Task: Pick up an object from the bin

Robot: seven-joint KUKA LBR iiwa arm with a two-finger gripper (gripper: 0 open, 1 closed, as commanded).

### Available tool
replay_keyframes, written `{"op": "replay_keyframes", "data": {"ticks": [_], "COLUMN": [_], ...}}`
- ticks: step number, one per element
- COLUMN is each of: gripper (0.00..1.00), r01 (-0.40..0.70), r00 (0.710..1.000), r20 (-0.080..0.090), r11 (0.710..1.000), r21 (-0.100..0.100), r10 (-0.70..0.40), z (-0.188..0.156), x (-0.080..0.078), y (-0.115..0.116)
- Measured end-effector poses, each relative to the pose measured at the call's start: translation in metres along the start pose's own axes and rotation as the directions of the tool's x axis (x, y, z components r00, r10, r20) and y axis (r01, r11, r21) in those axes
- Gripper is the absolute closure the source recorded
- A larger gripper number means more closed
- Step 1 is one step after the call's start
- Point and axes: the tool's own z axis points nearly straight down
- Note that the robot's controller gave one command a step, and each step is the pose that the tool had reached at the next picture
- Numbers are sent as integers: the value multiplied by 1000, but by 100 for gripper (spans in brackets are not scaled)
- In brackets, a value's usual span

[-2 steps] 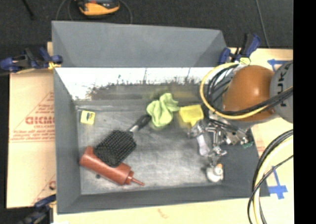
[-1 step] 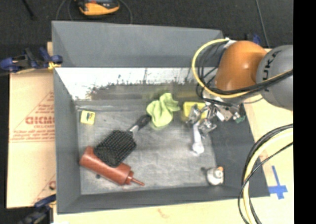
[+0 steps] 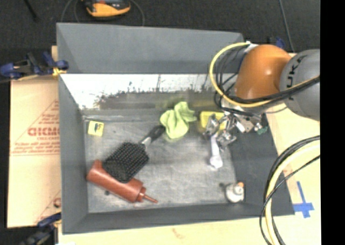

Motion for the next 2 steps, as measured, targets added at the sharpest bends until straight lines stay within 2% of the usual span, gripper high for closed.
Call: {"op": "replay_keyframes", "data": {"ticks": [1, 2], "gripper": [100, 100], "r01": [24, 23], "r00": [1000, 1000], "r20": [6, 6], "r11": [1000, 1000], "r21": [8, 8], "r10": [-24, -23], "z": [-115, -114], "x": [-10, -10], "y": [-10, -10]}}
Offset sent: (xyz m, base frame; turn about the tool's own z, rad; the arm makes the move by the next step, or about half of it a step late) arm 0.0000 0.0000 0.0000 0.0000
